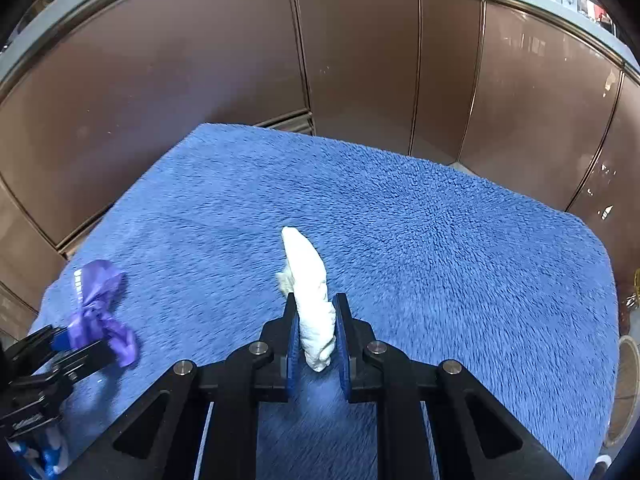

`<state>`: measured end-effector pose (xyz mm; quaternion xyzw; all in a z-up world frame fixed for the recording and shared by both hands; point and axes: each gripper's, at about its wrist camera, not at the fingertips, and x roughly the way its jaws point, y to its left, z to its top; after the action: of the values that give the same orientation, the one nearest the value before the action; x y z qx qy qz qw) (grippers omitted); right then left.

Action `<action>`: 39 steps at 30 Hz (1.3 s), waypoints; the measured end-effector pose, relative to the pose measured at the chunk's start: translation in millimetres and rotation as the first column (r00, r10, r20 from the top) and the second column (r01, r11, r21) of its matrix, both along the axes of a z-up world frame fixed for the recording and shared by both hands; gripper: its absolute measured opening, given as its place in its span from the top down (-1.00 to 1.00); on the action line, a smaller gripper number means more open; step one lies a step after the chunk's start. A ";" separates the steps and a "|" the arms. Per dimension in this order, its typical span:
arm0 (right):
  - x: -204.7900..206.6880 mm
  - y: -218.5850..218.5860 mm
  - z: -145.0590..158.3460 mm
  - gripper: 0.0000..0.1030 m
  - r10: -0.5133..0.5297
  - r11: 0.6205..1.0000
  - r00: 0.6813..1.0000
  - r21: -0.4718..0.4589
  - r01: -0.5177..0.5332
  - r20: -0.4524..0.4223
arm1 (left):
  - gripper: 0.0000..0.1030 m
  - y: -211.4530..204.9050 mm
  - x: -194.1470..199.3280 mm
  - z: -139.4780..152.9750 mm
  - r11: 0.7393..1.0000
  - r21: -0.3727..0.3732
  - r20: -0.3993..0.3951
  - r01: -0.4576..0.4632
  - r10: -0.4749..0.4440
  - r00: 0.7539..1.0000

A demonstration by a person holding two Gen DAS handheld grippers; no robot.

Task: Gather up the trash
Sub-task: 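Grasp the purple wrapper with the left tool while the right tool grasps the white tissue, then carry purple wrapper and tissue over the white bin and open both tools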

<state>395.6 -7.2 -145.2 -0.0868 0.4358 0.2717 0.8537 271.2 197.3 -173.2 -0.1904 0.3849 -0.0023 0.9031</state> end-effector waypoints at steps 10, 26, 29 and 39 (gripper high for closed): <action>-88.4 -35.4 49.4 0.72 -0.008 0.997 0.998 0.073 0.004 0.061 | 0.10 -4.1 -14.9 8.8 1.000 0.024 0.045 -0.008 0.007 0.999; -225.0 -149.8 83.7 0.72 -0.193 0.950 0.977 0.267 0.162 0.095 | 0.10 -42.4 -90.2 74.6 0.992 0.111 0.141 0.058 -0.074 0.987; -244.1 -181.4 91.4 0.72 -0.263 0.926 0.958 0.309 0.217 0.112 | 0.10 -62.3 -104.6 92.6 0.991 0.098 0.170 0.095 -0.111 0.979; -303.4 -291.5 118.2 0.72 -0.522 0.828 0.829 0.353 0.436 0.201 | 0.10 -180.7 -119.2 148.3 0.939 0.109 0.240 0.325 -0.342 0.909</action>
<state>92.2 -298.7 -27.0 0.1146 0.2692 0.0920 0.9518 152.0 16.6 -24.9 -0.0897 0.2920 -0.1681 0.9373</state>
